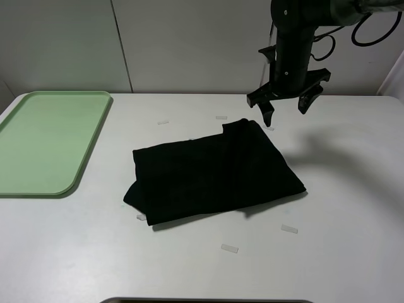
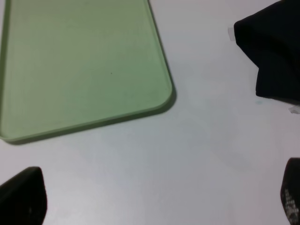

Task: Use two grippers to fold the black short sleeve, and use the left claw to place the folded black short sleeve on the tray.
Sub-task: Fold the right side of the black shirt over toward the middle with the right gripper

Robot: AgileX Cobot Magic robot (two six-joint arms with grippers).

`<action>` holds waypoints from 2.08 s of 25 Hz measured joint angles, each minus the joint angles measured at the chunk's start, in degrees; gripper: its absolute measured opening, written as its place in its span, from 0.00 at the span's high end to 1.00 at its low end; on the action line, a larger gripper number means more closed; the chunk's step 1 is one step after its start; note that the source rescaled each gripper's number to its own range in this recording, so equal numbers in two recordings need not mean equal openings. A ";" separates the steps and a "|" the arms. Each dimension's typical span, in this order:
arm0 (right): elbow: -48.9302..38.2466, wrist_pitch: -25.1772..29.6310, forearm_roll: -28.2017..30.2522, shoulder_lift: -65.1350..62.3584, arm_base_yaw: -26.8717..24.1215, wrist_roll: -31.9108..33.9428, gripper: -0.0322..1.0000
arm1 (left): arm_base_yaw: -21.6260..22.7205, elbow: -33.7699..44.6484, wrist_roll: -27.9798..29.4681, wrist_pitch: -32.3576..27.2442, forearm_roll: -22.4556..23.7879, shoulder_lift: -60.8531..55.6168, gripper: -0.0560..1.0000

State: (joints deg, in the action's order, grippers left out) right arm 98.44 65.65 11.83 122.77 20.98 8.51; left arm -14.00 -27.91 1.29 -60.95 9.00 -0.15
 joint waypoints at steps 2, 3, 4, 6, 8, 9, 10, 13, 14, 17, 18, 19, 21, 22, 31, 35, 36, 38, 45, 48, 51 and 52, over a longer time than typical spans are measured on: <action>0.00 -0.61 -1.44 0.00 0.18 0.00 0.15 | 0.00 0.00 0.00 0.00 0.00 0.00 0.00; 0.00 -0.97 -1.95 0.00 0.39 0.00 0.15 | 0.00 0.00 0.00 0.00 0.00 0.00 0.00; 0.00 -1.36 -2.84 0.00 0.64 0.00 0.14 | 0.00 0.00 0.00 0.00 0.00 0.00 0.00; 0.00 -2.23 -4.22 0.00 1.18 -0.90 0.07 | 0.00 0.00 0.00 0.00 0.00 0.00 0.00; 0.00 -2.46 -4.80 0.00 1.75 -2.12 0.03 | 0.00 0.00 0.00 0.00 0.00 0.00 0.00; 0.00 -2.51 -4.93 0.00 1.87 -2.82 0.02 | 0.00 0.00 0.00 0.00 0.00 0.00 0.00; 0.00 -2.51 -5.01 0.00 1.92 -3.37 0.01 | 0.00 0.00 0.00 0.00 0.00 0.00 0.00; 0.00 -2.51 -4.75 0.00 1.98 -3.97 0.00 | 0.00 0.00 0.00 0.00 0.00 0.00 0.00; 0.00 -2.51 -4.50 0.00 1.98 -4.04 0.00 | 0.00 0.00 0.00 0.00 0.00 0.00 0.00; 0.00 -3.01 -4.18 0.00 2.12 -4.09 0.00 | 0.00 0.00 0.00 0.00 0.00 0.00 0.00; 0.00 -3.94 -4.11 0.00 2.43 -4.09 0.00 | 0.00 0.00 0.00 0.00 0.00 0.00 0.00; 0.00 -4.98 -4.27 0.00 2.93 -4.10 0.00 | 0.00 0.00 0.00 0.00 0.00 0.00 0.00; 0.00 -7.25 -5.58 0.00 4.39 -4.15 0.00 | 0.00 0.00 0.00 0.00 0.00 0.00 0.00; 0.00 -8.63 -6.87 0.00 5.07 -4.15 0.00 | 0.00 0.00 0.00 0.00 0.00 0.00 0.00; 0.00 -17.47 -12.34 1.61 8.65 -4.36 0.00 | 0.00 0.00 0.00 0.00 0.00 0.00 0.00; 0.06 -13.91 -8.59 1.75 8.65 -4.41 0.00 | 0.00 0.00 0.00 0.00 0.07 0.00 0.00; 0.06 -11.98 -6.74 1.61 8.65 -4.43 0.00 | 0.00 0.00 0.00 0.00 0.07 0.00 0.00; 0.06 -7.62 -1.68 1.31 8.65 -4.48 0.00 | 0.00 0.00 0.00 0.00 0.07 0.00 0.00; -0.45 2.32 6.47 0.36 6.22 -1.21 0.00 | 0.00 0.00 0.00 0.00 0.07 0.00 0.00; -3.34 0.78 5.57 0.31 4.60 -0.34 0.00 | 0.00 0.00 0.00 0.00 0.20 0.00 0.00; -6.36 -4.50 4.23 0.59 4.14 -0.10 0.00 | 0.00 0.00 0.00 0.05 0.78 0.00 0.00; -6.88 -6.46 3.50 0.65 4.14 -0.04 0.00 | 0.00 0.00 0.00 0.05 0.83 0.00 0.00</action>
State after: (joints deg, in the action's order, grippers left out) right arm 91.56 59.18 15.33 123.42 25.12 8.47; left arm -14.00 -27.91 1.29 -60.90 9.83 -0.15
